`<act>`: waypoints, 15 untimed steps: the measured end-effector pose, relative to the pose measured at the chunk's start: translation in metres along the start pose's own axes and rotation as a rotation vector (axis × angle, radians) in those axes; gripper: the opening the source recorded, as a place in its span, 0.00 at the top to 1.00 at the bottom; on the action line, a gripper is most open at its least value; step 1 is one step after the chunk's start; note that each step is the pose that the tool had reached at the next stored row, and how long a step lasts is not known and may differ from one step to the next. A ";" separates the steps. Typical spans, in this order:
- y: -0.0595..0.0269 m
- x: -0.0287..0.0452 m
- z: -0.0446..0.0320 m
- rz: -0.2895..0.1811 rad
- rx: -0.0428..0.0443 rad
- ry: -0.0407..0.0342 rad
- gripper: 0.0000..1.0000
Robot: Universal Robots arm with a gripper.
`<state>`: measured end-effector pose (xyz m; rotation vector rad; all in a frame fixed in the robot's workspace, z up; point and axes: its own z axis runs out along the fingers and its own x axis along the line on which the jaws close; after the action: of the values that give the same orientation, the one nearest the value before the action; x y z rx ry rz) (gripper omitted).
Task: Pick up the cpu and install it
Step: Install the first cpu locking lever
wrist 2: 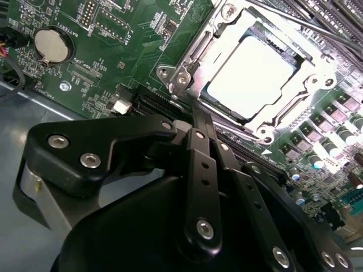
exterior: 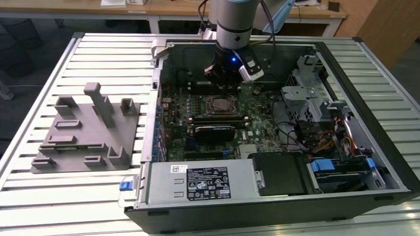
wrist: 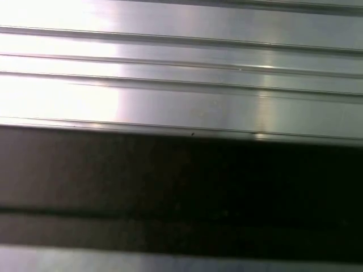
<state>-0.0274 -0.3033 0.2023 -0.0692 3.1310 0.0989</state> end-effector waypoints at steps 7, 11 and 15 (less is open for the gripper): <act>0.0000 -0.0007 -0.0015 0.000 0.0001 0.0002 0.89; -0.0002 -0.0013 0.0015 0.000 0.0048 0.0010 0.89; -0.0004 -0.0017 0.0032 0.000 0.0129 0.0020 0.89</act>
<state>-0.0256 -0.3034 0.1991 -0.0696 3.1333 0.0786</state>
